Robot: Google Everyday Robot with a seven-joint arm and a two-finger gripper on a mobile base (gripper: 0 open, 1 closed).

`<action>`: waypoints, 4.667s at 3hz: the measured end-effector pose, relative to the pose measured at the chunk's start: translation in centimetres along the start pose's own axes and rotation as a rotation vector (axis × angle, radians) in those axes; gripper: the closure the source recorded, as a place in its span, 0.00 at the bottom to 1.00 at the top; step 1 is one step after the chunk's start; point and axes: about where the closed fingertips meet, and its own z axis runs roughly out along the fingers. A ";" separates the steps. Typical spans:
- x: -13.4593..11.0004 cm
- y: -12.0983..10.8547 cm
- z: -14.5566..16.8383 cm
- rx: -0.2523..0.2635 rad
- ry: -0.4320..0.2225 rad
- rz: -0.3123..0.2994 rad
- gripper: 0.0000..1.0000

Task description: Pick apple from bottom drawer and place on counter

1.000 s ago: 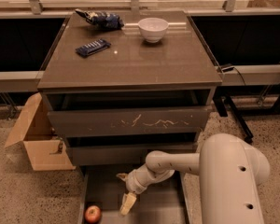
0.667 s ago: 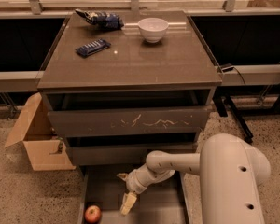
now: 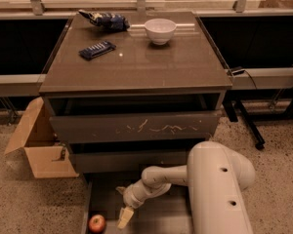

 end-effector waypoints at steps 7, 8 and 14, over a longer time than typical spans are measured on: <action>-0.3 -1.0 14.5 -0.077 -0.198 0.025 0.03; -0.2 -1.0 14.8 -0.083 -0.210 0.040 0.26; -2.0 1.2 3.4 0.045 -0.269 -0.083 1.00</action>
Offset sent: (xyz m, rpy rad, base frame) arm -0.0005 0.0643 -0.0938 0.0727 -0.0052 -0.0465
